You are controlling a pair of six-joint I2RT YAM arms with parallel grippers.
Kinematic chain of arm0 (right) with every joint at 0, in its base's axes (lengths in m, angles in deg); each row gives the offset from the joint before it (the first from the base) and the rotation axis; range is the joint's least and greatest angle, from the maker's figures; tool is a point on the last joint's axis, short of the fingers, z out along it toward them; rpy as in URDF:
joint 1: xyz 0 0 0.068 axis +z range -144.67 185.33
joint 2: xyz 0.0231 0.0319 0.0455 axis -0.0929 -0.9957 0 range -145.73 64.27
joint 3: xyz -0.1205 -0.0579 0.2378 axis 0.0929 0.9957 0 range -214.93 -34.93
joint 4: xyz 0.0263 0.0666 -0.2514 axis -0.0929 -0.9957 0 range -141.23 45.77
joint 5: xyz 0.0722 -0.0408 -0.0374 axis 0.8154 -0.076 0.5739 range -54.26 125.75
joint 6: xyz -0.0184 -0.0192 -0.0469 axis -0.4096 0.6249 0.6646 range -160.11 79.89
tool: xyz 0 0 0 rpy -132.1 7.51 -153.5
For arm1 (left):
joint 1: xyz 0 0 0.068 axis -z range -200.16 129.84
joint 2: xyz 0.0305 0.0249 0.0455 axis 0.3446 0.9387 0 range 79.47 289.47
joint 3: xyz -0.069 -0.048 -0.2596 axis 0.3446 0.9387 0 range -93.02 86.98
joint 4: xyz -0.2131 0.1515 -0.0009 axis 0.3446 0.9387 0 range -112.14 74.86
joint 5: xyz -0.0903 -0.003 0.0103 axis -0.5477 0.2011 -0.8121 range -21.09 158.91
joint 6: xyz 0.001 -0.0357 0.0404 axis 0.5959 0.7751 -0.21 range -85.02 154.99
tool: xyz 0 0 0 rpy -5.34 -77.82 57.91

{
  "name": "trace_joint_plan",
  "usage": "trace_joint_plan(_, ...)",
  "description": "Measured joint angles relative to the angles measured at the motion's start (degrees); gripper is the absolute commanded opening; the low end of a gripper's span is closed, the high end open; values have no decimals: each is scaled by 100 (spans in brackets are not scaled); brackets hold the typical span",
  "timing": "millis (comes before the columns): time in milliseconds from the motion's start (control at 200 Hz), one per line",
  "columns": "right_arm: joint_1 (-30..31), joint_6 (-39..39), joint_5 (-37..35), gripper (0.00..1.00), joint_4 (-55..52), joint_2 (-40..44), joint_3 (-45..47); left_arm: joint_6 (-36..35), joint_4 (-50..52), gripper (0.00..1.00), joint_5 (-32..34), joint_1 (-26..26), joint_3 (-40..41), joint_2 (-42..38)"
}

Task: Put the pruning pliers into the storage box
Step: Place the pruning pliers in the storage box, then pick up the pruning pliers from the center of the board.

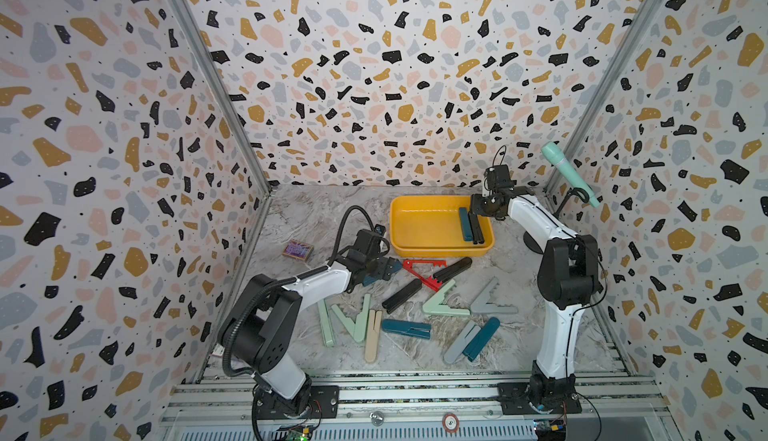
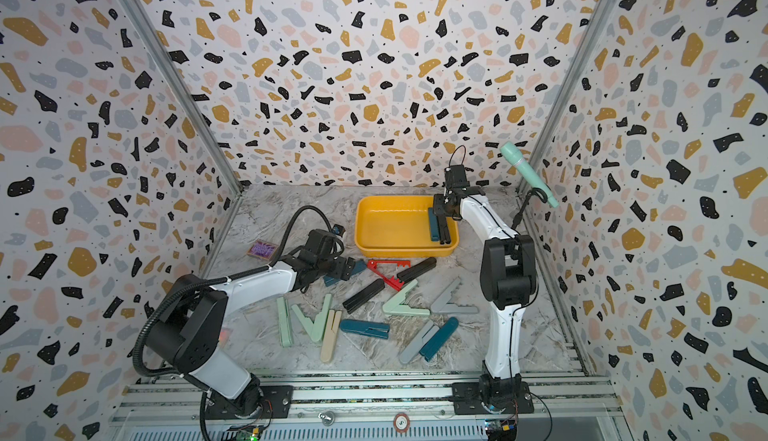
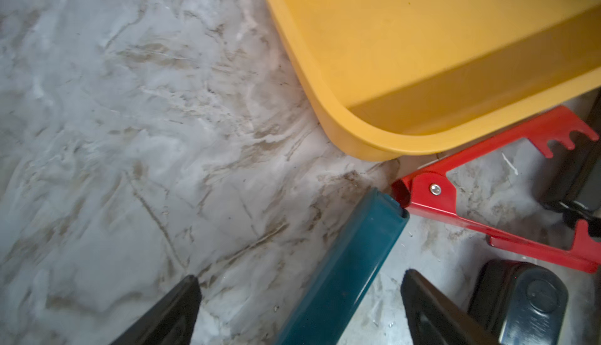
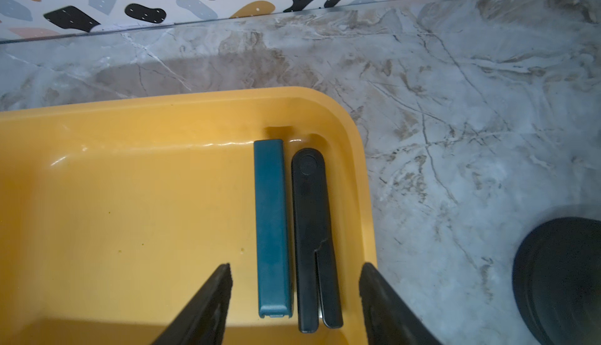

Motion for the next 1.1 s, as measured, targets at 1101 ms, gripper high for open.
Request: trace_joint_plan(1101, -789, -61, 411, 65, 876, 868, 1412, -901, 1169, 54, -50, 136, -785, 1014)
